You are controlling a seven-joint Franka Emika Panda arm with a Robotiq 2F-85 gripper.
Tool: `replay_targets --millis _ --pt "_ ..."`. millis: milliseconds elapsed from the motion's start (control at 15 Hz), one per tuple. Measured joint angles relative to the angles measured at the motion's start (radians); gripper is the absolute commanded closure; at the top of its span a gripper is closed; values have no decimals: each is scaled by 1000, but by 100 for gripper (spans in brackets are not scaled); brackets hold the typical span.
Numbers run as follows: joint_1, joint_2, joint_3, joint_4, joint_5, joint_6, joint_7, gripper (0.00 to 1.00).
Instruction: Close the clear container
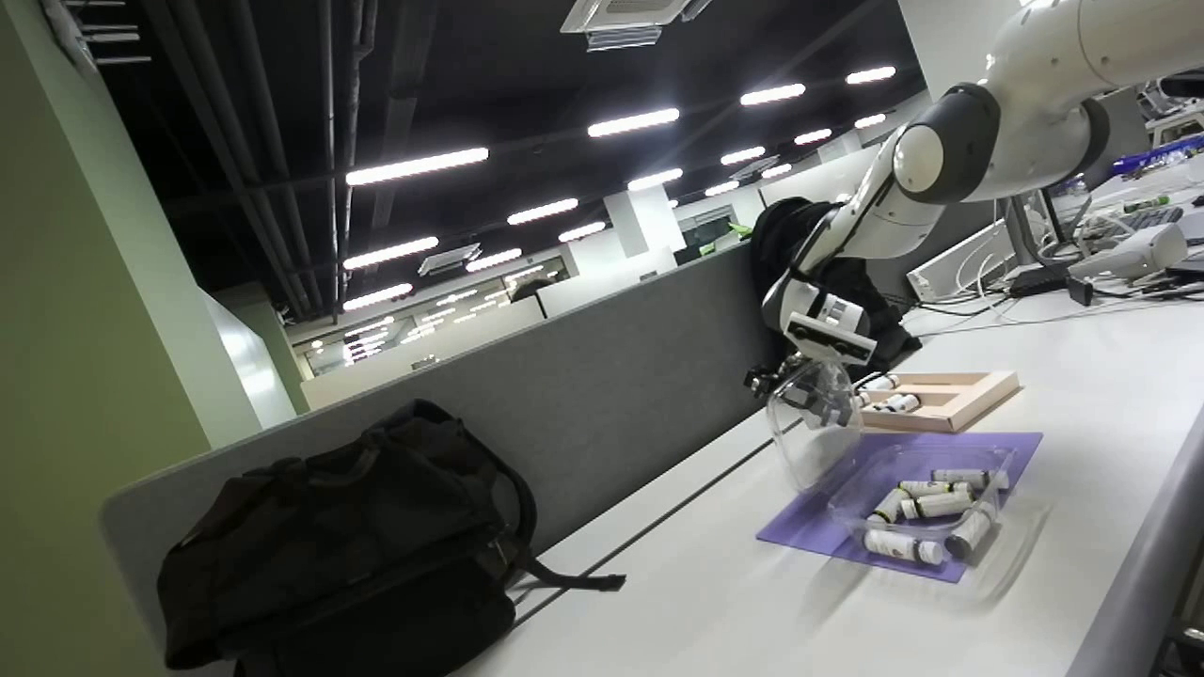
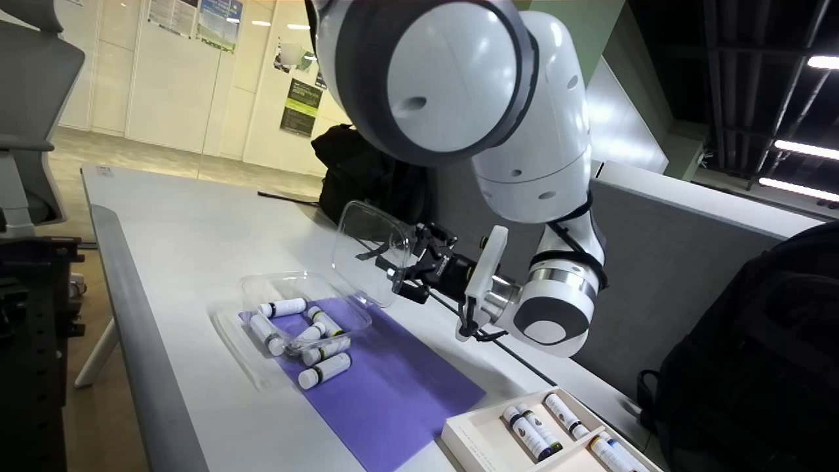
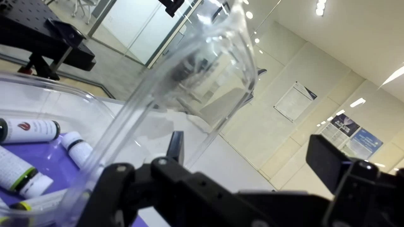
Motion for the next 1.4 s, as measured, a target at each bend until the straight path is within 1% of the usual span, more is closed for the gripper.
replay_targets --millis 267,533,733,933,1133,1400 --pt "14 -84 -56 -188 -42 1 7 0" --pt "44 -206 -118 -382 -83 2 3 0" --pt "118 -326 -191 -505 -93 4 -22 0" --pt "215 -469 -236 -608 -148 36 -45 0" --pt "307 -603 -253 -694 -223 89 -48 0" --pt "399 -748 -253 -781 -371 172 -49 0"
